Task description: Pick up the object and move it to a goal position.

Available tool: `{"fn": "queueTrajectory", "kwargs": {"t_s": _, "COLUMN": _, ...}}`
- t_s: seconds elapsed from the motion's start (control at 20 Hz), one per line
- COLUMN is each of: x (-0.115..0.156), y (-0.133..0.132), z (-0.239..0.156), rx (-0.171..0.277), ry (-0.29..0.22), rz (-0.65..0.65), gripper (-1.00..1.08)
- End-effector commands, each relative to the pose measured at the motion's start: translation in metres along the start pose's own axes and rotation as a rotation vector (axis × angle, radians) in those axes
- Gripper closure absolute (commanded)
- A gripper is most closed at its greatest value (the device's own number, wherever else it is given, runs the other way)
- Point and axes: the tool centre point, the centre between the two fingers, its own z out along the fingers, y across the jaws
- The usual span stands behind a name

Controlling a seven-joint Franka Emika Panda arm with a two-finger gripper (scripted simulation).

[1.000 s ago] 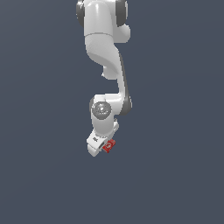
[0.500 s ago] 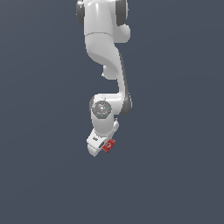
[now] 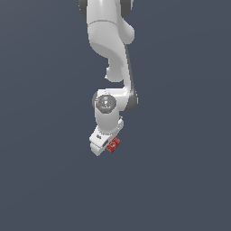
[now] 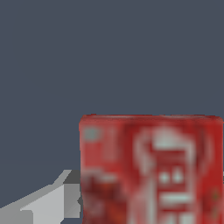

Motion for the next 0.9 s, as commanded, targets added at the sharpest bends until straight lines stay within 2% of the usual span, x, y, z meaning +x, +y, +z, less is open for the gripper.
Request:
{"fn": "queueTrajectory", "kwargs": {"t_s": 0.0, "x": -0.002, "y": -0.006, "z": -0.015, "rx": -0.001, "ry": 0.0, "rz": 0.0, "gripper": 1.08}}
{"fn": "queueTrajectory", "kwargs": {"t_s": 0.85, "x": -0.019, "y": -0.065, "z": -0.169, "rx": -0.001, "ry": -0.001, "rz": -0.001, "gripper": 1.08}}
